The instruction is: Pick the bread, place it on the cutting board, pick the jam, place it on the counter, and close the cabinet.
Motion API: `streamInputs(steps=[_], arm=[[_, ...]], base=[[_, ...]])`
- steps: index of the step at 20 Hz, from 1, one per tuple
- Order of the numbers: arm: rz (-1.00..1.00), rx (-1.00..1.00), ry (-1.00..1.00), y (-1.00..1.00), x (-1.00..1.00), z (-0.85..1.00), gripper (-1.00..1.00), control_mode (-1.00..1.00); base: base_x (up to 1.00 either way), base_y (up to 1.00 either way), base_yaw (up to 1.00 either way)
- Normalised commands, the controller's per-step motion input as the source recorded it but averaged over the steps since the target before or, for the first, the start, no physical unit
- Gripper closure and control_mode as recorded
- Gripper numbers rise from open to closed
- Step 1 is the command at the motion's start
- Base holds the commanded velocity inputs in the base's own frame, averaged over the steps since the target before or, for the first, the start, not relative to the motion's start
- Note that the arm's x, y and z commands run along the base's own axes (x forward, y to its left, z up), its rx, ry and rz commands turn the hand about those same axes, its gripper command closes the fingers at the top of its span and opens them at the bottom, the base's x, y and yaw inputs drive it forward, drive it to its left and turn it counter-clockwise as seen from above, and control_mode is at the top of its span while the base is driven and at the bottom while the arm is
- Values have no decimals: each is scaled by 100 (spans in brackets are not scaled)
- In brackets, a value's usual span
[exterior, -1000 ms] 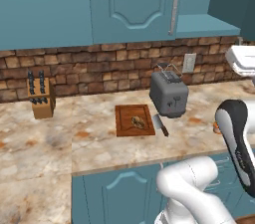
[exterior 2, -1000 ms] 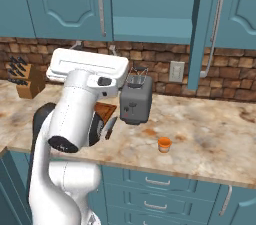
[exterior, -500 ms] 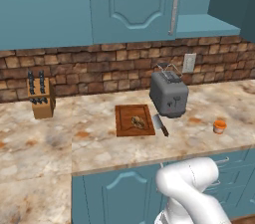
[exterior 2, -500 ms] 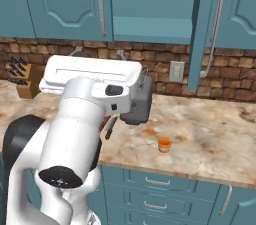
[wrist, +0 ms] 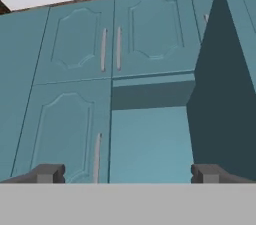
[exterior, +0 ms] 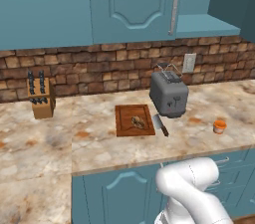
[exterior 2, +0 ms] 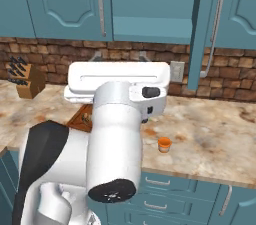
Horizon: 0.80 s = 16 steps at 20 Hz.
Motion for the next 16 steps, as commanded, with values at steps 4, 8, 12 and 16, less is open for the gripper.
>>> streamInputs(steps=[4,8,12,16], arm=[[13,0,1,-39,1,-6,-100,-100],[16,0,0,-41,3,-15,-100,-100],[15,0,0,-43,6,-10,-100,-100],[11,0,0,-40,11,-9,-100,-100]], base=[[0,0,0],[0,0,0],[0,0,0],[0,0,0]])
